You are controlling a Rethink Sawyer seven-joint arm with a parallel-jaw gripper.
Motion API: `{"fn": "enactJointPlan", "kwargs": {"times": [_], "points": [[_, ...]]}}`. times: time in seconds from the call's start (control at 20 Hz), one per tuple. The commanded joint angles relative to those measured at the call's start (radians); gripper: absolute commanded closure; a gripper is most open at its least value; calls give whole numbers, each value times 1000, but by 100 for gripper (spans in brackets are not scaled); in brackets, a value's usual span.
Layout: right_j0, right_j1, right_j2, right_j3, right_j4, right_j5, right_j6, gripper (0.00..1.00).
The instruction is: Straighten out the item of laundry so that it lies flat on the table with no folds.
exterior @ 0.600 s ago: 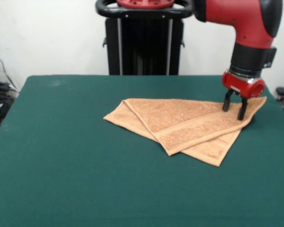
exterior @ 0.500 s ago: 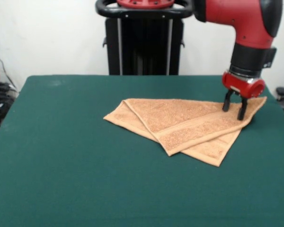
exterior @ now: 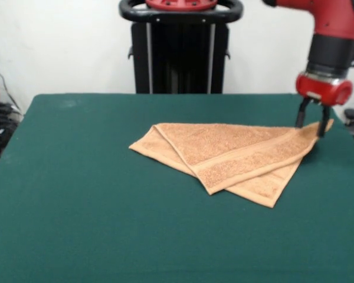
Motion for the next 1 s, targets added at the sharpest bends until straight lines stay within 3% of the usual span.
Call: {"fn": "enactJointPlan", "kwargs": {"times": [0.05, 0.85, 1.0], "points": [[33, -8, 26, -3, 99, 90, 204, 0], [-24, 75, 95, 4, 63, 29, 183, 0], [-49, 90, 142, 9, 34, -3, 190, 0]]}}
